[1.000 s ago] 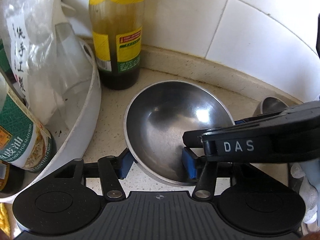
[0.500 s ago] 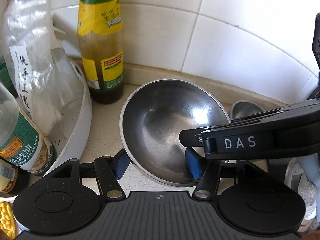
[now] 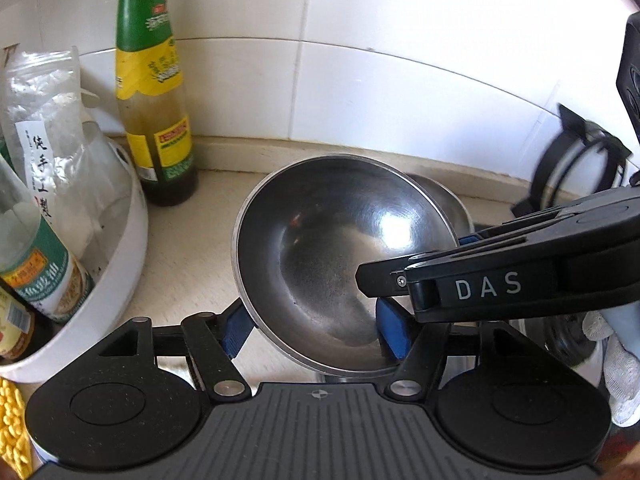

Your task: Organize plates and bowls

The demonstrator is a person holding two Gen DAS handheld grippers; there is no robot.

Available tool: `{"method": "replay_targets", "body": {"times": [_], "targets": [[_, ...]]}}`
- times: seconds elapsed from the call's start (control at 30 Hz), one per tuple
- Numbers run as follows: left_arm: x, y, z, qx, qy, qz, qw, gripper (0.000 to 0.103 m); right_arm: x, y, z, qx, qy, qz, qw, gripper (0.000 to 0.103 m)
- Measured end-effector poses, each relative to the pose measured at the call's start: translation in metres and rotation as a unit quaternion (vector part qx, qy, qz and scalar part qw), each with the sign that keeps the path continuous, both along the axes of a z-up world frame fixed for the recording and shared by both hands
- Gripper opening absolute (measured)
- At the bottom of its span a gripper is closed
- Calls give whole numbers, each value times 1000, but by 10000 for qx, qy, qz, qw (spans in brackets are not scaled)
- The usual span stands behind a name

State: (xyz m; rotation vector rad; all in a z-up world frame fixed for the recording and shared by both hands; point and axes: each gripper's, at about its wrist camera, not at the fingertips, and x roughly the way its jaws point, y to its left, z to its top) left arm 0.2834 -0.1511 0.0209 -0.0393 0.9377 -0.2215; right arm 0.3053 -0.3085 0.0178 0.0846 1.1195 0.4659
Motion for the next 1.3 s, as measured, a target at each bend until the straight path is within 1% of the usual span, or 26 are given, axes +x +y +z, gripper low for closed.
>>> {"method": "replay_targets", "body": {"times": [0.23,0.53,0.7,0.77,0.87,1.1,1.3], "targets": [[-20,-16,-9,113,101,-296,9994,74,-20,-8,-8,-89,182,-125,9997,50],[-26,-24,-26,161,321,-536,9979,75,-28,-14,-21,-217,378,-154,9989,50],[-25,-25,-31,213,396,-623,9970,75,-28,-20,-21,-460,313,-186,9983,50],[-25,-24,-31,236,358,-629,9971,76,-28,-27,-20,-520,297,-238,9979,51],[-25,-22,-28,297,241,-599,9975,79,-28,-39,-18,-491,314,-370,9976,51],[-19,-14,-17,320,103,-478,9983,81,-29,-60,-8,-431,191,-607,9970,51],[-14,-9,-7,390,-31,-368,9986,84,-37,-65,-1,-365,57,-537,9979,51]]}}
